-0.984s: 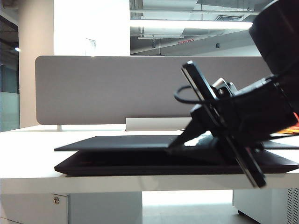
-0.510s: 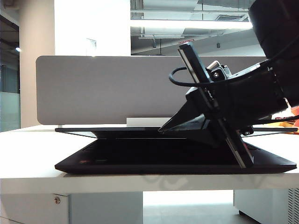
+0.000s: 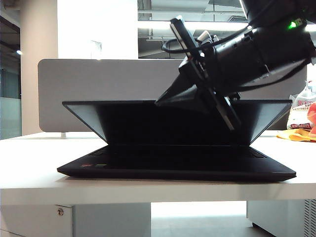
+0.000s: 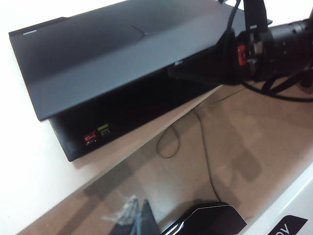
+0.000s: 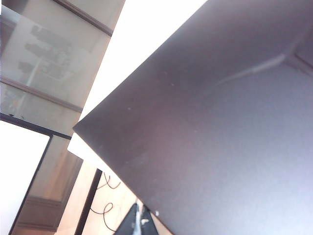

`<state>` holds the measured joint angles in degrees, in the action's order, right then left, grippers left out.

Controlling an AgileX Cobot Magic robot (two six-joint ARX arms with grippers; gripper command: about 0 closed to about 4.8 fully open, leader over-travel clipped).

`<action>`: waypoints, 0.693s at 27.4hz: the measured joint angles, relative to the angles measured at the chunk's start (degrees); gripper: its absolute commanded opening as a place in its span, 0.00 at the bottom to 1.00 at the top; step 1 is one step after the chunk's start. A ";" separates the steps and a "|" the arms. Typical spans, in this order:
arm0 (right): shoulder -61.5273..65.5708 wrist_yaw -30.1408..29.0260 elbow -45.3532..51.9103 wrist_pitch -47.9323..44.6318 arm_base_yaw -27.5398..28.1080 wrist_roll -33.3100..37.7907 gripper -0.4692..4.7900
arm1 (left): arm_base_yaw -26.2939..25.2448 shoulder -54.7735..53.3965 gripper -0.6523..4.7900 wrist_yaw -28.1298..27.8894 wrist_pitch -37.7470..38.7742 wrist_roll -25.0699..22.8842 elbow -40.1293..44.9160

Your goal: Open the lid of the laptop and use the keypad to enter the password "123".

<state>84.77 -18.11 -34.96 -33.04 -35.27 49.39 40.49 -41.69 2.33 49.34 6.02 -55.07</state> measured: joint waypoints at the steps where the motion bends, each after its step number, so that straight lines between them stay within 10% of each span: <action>1: -0.04 -0.66 -0.63 0.07 0.61 -0.26 0.08 | 0.00 0.02 0.11 0.00 0.07 0.00 0.00; 19: -1.42 1.20 -13.22 12.48 11.21 -10.45 0.08 | 0.00 -0.02 0.11 -1.05 -3.30 -0.87 -0.02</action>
<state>83.35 -16.91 -48.18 -20.56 -24.05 38.94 40.49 -41.71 1.28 46.04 5.15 -55.09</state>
